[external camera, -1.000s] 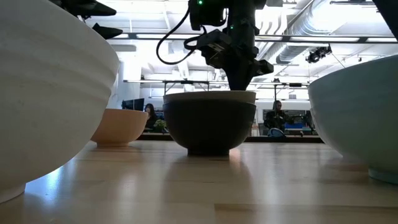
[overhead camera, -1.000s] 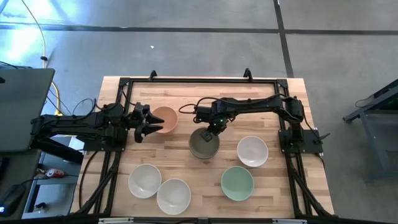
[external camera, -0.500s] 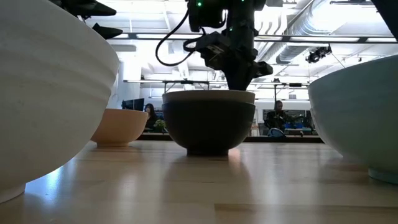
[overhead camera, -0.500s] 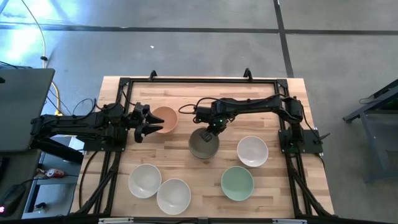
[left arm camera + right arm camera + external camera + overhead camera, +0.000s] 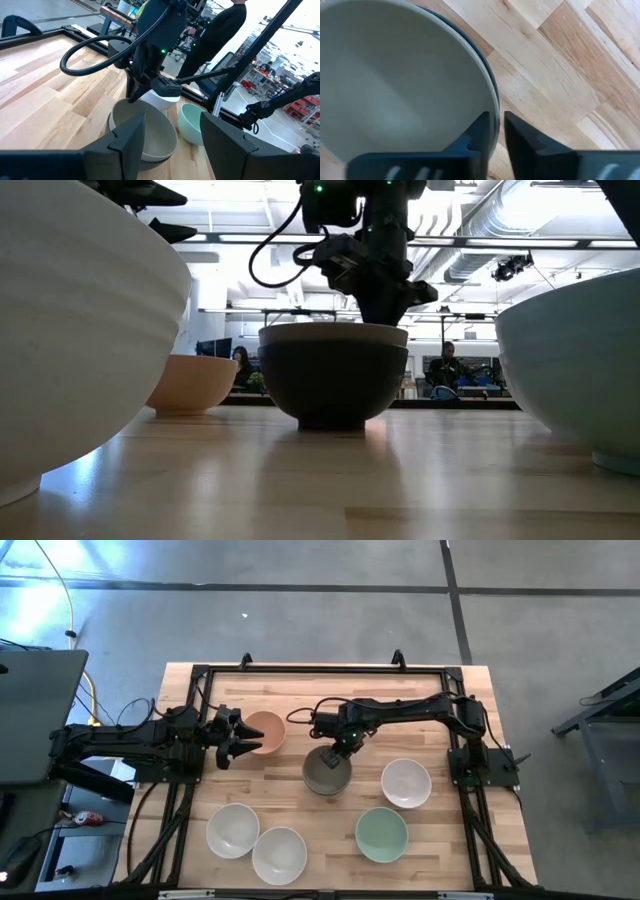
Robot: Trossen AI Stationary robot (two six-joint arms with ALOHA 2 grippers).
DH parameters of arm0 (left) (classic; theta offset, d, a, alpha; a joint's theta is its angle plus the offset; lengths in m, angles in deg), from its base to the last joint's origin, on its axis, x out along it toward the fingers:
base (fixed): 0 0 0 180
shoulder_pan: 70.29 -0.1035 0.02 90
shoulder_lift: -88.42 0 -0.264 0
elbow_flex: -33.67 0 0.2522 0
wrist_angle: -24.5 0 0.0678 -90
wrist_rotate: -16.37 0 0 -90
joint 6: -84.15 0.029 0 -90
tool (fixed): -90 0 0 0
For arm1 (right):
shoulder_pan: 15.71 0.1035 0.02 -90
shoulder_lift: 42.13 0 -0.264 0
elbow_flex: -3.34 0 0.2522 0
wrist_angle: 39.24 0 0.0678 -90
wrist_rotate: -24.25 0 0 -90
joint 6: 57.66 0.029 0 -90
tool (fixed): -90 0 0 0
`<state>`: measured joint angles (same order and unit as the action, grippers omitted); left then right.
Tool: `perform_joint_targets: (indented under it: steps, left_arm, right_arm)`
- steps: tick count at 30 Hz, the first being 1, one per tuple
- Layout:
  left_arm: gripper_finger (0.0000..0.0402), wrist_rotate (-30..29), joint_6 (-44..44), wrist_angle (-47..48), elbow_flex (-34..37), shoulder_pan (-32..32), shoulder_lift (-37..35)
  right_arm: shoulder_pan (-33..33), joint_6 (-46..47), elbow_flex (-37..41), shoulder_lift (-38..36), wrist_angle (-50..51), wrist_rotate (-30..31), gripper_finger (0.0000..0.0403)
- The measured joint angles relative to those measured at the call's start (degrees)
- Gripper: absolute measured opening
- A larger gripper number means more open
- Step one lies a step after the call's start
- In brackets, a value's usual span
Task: Nest bowls inside each other
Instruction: Stack the gray bowl on the black bowl, then stack the orange bowl on the gray bowl
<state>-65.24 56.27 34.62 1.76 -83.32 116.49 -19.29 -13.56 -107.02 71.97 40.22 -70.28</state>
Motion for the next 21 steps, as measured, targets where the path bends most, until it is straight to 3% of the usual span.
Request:
perform_joint_targets:
  steps: [10,15,21]
  left_arm:
    - [0.018,0.0,0.0,0.0,0.0,0.0,0.0]
    - [0.018,-1.3,-0.4,2.3,0.0,0.0,0.0]
    - [0.018,-11.6,-4.8,16.9,0.0,-0.1,0.0]
  right_arm:
    - [0.4,-0.6,0.0,-2.0,-1.2,-0.1,0.0163]
    - [0.4,-1.5,-0.1,-4.6,-1.3,0.0,0.0173]
    - [1.4,-3.4,-0.1,-8.9,-0.1,2.1,0.0162]
